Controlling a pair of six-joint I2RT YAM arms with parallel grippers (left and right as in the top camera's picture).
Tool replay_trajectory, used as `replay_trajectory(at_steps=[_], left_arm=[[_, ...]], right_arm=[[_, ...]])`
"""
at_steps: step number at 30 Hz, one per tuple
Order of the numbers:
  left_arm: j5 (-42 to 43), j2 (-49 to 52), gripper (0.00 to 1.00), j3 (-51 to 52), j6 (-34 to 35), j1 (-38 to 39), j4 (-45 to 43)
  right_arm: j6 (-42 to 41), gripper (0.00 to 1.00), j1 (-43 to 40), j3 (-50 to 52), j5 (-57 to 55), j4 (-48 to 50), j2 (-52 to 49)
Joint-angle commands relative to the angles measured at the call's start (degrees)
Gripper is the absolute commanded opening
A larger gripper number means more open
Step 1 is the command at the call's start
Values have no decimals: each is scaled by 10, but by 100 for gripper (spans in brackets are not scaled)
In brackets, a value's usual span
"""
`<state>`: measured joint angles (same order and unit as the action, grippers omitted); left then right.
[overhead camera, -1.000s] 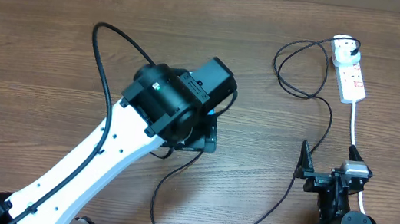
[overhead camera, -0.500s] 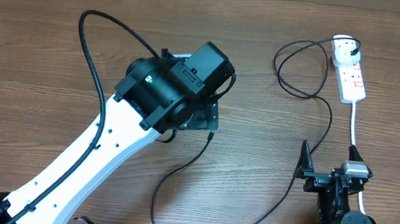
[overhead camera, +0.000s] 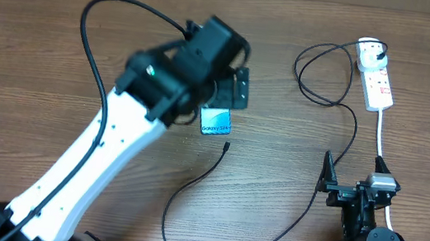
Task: Plug charger to phone and switch on socket
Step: 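Move the left gripper over the phone and align above it, then lower the left gripper toward the phone's top edge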
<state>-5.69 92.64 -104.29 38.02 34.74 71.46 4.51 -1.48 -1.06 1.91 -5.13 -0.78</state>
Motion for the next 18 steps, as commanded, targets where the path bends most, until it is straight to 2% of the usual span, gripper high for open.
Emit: replay_trajectory(at_steps=[1,4,11,18], left_arm=[[48,51,100,-27,-49,-55,23],[21,92,100,-27,-48,-78,27],[45,164,100,-27,-33,-65,-6],[-18,227,100,-27,-8,-55,-16]], right_arm=[[1,100,-2,6,-6,3,6],[1,100,-2,6,-6,3,6],[1,100,-2,6,-6,3,6],[1,100,-2,6,-6,3,6]])
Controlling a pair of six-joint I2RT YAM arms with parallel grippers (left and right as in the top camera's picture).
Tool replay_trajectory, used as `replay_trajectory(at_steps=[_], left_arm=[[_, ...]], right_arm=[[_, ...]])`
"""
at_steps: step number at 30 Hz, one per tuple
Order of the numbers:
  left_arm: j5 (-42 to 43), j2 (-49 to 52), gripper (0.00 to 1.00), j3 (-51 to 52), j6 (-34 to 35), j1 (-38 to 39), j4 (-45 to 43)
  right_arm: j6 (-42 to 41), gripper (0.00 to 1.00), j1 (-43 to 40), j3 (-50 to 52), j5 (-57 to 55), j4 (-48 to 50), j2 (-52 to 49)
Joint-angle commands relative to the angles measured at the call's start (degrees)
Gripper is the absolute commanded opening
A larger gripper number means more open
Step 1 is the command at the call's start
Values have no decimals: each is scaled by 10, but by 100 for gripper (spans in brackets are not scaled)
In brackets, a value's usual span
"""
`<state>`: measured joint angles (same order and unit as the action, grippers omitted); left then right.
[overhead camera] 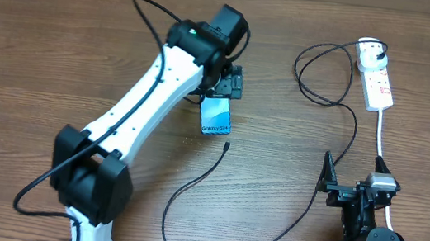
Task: Plug charger to phone and switch on socket
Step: 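Lower the left gripper toward the phone's top edge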
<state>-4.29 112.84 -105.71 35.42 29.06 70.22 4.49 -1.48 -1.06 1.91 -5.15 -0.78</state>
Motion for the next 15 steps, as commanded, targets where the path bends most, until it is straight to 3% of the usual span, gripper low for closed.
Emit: replay_trajectory(at_steps=[1,15], left_arm=[[-32,32,100,-13,19,2,-6],[-14,116,100,-13,19,2,-50]], right_arm=[[1,100,-2,6,-6,3,6],[1,100,-2,6,-6,3,6]])
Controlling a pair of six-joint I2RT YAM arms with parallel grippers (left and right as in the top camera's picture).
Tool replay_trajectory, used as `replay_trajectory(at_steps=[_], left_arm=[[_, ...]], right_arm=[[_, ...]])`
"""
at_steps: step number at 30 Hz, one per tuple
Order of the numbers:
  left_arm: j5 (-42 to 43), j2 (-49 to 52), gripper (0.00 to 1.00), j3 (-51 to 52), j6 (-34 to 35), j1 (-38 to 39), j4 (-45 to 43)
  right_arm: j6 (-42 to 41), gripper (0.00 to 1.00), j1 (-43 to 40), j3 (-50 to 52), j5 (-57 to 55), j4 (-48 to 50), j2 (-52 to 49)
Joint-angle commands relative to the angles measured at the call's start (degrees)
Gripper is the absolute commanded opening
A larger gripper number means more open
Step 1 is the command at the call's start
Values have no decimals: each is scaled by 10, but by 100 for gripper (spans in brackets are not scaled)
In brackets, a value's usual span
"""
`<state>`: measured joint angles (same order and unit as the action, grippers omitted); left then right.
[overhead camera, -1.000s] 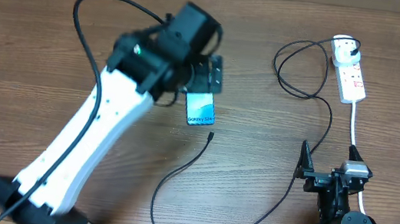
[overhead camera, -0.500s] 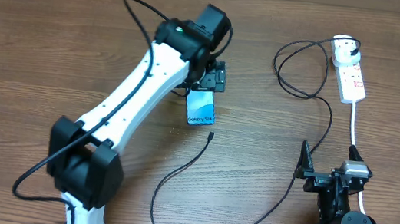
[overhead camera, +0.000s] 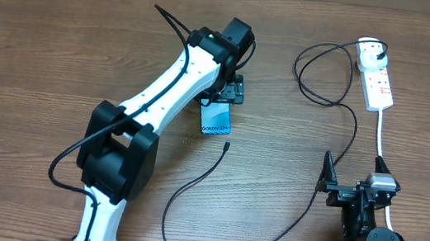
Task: Plug charger to phone and switch on socket
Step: 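Lower the left gripper toward the phone's top edge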
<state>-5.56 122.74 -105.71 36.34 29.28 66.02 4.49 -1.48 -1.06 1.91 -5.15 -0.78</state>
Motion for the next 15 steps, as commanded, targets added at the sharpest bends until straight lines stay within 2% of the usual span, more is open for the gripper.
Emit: replay_trajectory(at_steps=[1,15], left_arm=[[-1,18,100,-13,9,0,-11],[11,19,100,-13,9,0,-36]], right_arm=[[1,100,-2,6,-6,3,6],[1,100,-2,6,-6,3,6]])
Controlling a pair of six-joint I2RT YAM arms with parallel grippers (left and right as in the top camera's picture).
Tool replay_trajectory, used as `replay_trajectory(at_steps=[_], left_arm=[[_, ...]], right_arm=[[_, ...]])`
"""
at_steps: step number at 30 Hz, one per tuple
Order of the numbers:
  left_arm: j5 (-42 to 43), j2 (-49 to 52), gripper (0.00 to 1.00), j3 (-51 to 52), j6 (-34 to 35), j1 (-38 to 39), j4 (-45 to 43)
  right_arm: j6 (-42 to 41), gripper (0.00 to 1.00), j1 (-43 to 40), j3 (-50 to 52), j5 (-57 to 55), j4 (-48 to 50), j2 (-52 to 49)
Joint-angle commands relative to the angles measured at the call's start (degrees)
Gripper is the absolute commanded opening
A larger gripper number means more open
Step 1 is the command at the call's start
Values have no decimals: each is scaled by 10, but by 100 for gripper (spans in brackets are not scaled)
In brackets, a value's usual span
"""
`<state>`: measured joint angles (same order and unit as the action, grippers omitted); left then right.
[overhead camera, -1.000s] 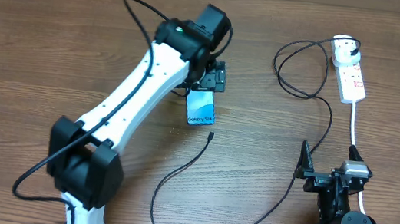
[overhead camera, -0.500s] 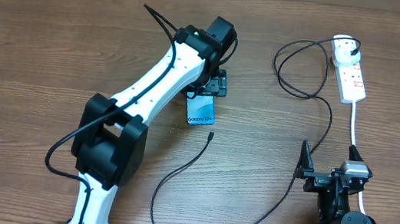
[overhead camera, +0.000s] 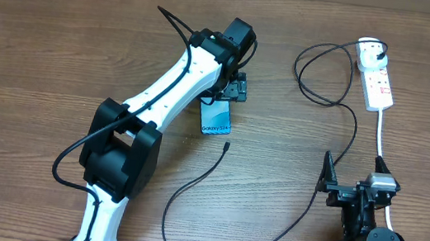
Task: Plug charger to phone and switch on socket
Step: 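Lower the left gripper toward the phone's top edge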
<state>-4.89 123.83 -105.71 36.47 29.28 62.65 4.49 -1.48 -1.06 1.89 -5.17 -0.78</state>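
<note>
The phone (overhead camera: 215, 120), its blue screen facing up, lies at the middle of the wooden table (overhead camera: 33, 47). My left gripper (overhead camera: 236, 88) sits over the phone's far end and hides it; its fingers look spread. The charger cable's free plug tip (overhead camera: 227, 145) rests just below the phone, apart from it. From there the black cable loops round to the white adapter (overhead camera: 371, 51) in the white power strip (overhead camera: 380, 86) at the far right. My right gripper (overhead camera: 327, 175) is parked near the front edge, seen side-on.
The cable forms a wide loop (overhead camera: 322, 68) left of the power strip. The strip's white lead (overhead camera: 381, 138) runs down toward the right arm's base. The left arm's white links (overhead camera: 159, 105) stretch diagonally across the table's middle.
The left arm's lower links have shifted very slightly. Its gripper stays over the phone's far end. Phone, cable tip, power strip and right arm have not moved.
The left arm first reached in, blurred, from the lower left with its gripper over the phone's far end. At the later moments its elbow and base links stood further right and more upright. The gripper has stayed at the phone, and the phone and cable tip lie where they were.
</note>
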Motion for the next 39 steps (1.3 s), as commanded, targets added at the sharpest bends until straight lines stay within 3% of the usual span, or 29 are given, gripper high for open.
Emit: replay_trajectory(at_steps=[1,39], left_arm=[[5,8,100,-13,8,0,-3],[0,13,100,-12,8,0,-3]], right_arm=[[1,100,-2,6,-5,3,6],[1,100,-2,6,-5,3,6]])
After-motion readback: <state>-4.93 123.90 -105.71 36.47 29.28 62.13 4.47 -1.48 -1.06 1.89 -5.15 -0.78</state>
